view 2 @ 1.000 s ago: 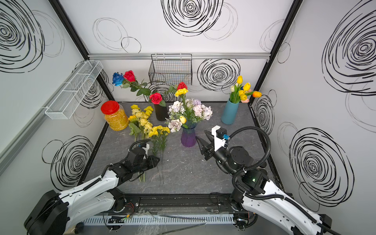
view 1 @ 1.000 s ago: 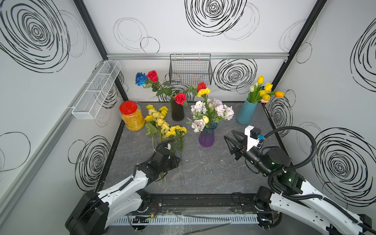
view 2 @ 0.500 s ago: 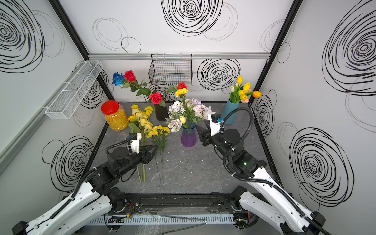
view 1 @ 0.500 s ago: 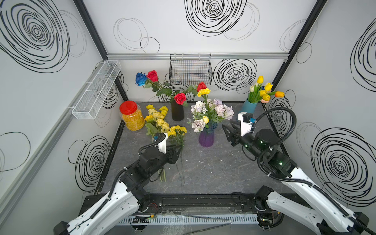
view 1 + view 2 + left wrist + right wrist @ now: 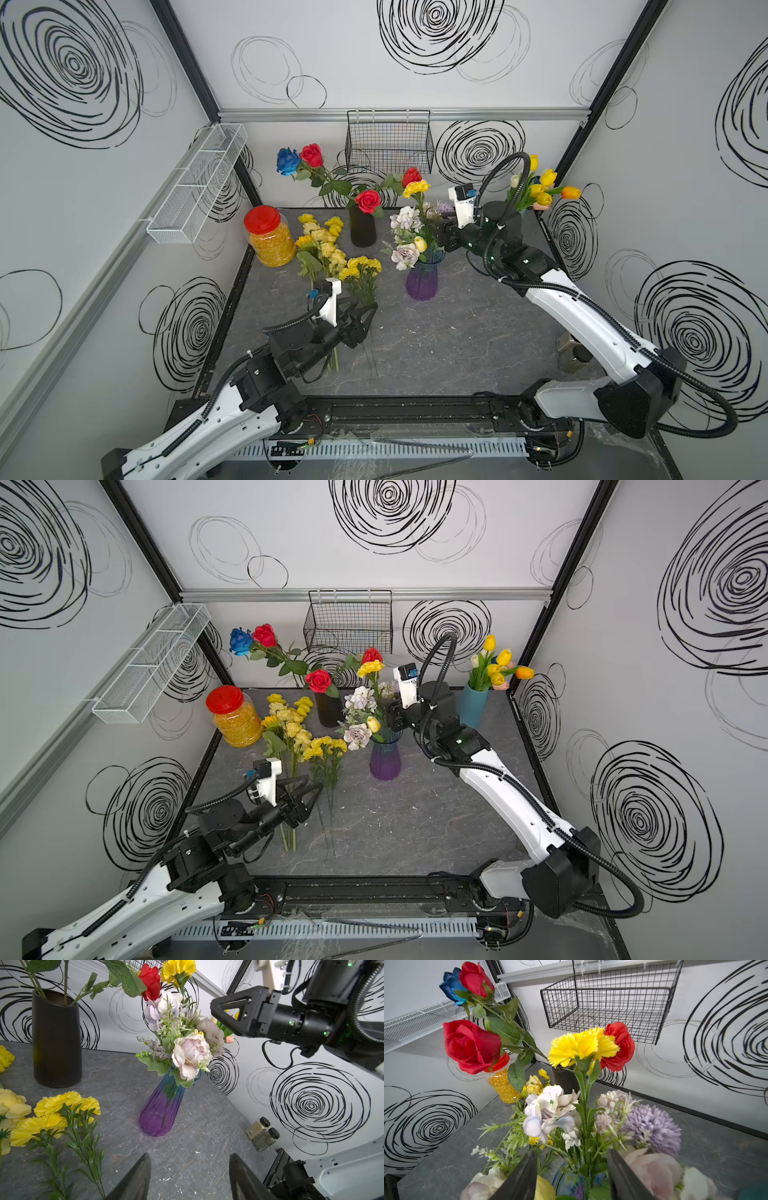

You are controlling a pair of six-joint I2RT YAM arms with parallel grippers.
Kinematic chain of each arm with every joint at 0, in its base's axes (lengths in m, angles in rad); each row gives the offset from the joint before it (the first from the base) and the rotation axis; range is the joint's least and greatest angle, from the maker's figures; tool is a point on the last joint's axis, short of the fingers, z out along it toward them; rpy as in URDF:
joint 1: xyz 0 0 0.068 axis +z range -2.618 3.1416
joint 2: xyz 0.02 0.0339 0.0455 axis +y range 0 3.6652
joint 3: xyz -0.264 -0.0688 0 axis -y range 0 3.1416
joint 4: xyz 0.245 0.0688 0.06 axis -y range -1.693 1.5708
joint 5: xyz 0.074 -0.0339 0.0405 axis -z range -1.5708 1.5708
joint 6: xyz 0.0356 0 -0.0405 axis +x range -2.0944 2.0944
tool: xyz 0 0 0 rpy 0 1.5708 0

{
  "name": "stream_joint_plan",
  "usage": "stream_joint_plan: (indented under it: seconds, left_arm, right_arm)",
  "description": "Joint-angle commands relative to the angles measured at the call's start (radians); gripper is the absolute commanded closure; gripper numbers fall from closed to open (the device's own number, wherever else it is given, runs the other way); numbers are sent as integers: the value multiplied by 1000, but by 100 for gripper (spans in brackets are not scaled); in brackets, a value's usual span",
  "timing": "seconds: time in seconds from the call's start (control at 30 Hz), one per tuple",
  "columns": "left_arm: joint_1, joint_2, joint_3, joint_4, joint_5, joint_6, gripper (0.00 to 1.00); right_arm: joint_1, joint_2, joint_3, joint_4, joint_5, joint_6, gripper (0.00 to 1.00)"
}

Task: Pick out yellow flowers from the vase
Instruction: Pick up the flower from the vase.

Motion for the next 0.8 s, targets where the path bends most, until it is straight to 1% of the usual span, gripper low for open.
stream_joint_plan:
  seconds: [0.0,0.1,0.2,0.33,0.4,0.57,0.67,0.7,0.77]
  left_arm:
    - [-10,-7,-18,66,-20,33,36]
    - [-17,-14,-27,63,-29,31,36]
    - [-17,-32,-40,50,-40,31,35]
    - [-18,-68,-53,23,-66,36,34]
    - [-18,-84,-56,14,-78,39,33]
    - [-19,-115,-62,-2,-106,42,32]
    - [-17,-131,-72,-6,-123,41,31]
    - [-17,-136,-76,-3,-128,41,31]
    - [-17,-146,-85,0,-136,38,29]
  right_arm:
    - [-4,44,76,-39,9,-28,43]
    - [-3,70,113,-80,2,-25,47]
    - [11,37,87,-92,-18,-6,50]
    - [56,-37,39,-148,59,16,50]
    - [71,-64,16,-182,69,38,51]
    - [89,-99,-54,-283,72,164,56]
    - [97,-108,-99,-298,92,215,57]
    - [96,-106,-111,-296,91,220,59]
    - [94,-92,-110,-296,89,219,65]
